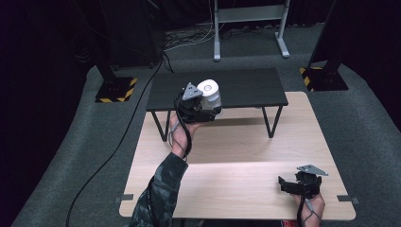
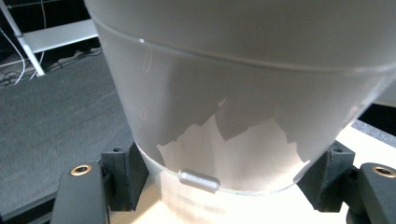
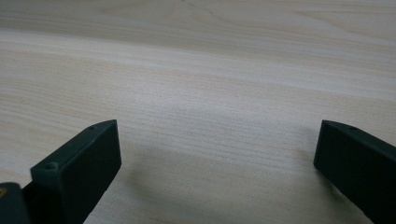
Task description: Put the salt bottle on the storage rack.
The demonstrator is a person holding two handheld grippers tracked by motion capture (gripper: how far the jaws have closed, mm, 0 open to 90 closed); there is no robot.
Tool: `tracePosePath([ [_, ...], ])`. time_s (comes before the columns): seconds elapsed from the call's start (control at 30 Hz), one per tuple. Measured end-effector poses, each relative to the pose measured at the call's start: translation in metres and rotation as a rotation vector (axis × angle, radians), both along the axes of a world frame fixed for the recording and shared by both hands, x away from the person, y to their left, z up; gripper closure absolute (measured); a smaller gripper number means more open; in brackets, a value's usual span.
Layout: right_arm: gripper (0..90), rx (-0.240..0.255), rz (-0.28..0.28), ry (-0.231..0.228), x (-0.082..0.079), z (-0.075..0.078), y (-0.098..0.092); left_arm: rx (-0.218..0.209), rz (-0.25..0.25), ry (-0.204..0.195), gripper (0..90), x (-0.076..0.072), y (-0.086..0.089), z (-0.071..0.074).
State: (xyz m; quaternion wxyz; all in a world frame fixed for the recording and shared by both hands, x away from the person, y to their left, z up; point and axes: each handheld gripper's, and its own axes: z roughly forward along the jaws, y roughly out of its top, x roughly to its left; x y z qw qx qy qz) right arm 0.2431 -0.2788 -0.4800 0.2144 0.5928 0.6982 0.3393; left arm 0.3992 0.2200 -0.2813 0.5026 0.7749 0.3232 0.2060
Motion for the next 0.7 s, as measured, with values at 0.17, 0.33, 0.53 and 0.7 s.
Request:
tracePosePath([
  [0.17, 0.0, 0.001, 0.0, 0.0, 0.0, 0.0, 0.0, 0.016, -0.005, -0.004, 28.3, 0.01, -0.009, 0.008],
  [0.33, 0.0, 0.002, 0.002, -0.001, 0.0, 0.0, -0.001, 0.025, -0.01, -0.002, 28.3, 0.021, -0.017, 0.013],
  [0.53, 0.0, 0.003, 0.004, -0.001, 0.0, 0.0, -0.002, 0.025, -0.009, 0.01, 28.3, 0.038, -0.027, 0.016],
  [0.7, 0.0, 0.005, 0.003, 0.0, 0.0, 0.0, -0.001, 0.038, -0.009, 0.009, 28.3, 0.045, -0.035, 0.017],
])
